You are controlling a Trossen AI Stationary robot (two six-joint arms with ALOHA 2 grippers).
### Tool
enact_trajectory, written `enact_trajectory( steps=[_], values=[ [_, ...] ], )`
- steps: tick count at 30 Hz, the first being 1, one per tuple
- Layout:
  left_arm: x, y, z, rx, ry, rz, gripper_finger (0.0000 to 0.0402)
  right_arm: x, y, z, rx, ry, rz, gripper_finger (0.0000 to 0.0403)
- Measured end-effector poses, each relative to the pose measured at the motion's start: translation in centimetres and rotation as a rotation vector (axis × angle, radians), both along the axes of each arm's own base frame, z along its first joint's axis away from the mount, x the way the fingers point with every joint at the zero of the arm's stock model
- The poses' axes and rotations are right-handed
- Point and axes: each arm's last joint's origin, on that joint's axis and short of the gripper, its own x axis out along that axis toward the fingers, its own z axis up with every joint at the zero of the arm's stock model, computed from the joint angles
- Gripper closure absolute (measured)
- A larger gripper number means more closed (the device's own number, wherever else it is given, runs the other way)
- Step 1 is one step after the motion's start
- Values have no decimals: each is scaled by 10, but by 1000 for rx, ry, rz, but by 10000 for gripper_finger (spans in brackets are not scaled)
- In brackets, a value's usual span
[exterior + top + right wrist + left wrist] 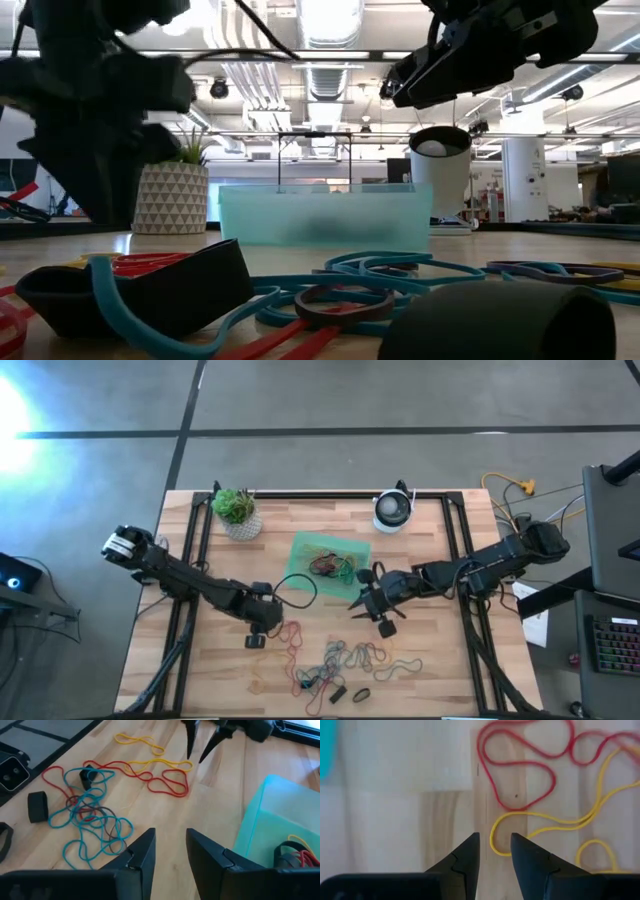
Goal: Pick and place rubber bands into bin
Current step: Put the yellow rubber band into the green bin
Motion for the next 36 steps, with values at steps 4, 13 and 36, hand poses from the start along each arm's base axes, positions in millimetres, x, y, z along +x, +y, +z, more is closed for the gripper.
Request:
enact_trajectory(
  steps=[4,13,36],
  values=[
    [3,-2,-16,-5,79,-19,308,-1,0,-2,4,7,-3,307],
    [7,-4,-23,-20,98,-28,308,-1,0,-3,16,14,-12,320],
    [18,-17,-59,-153,180,-101,309,-3,-1,-6,21,27,-17,335]
  ],
)
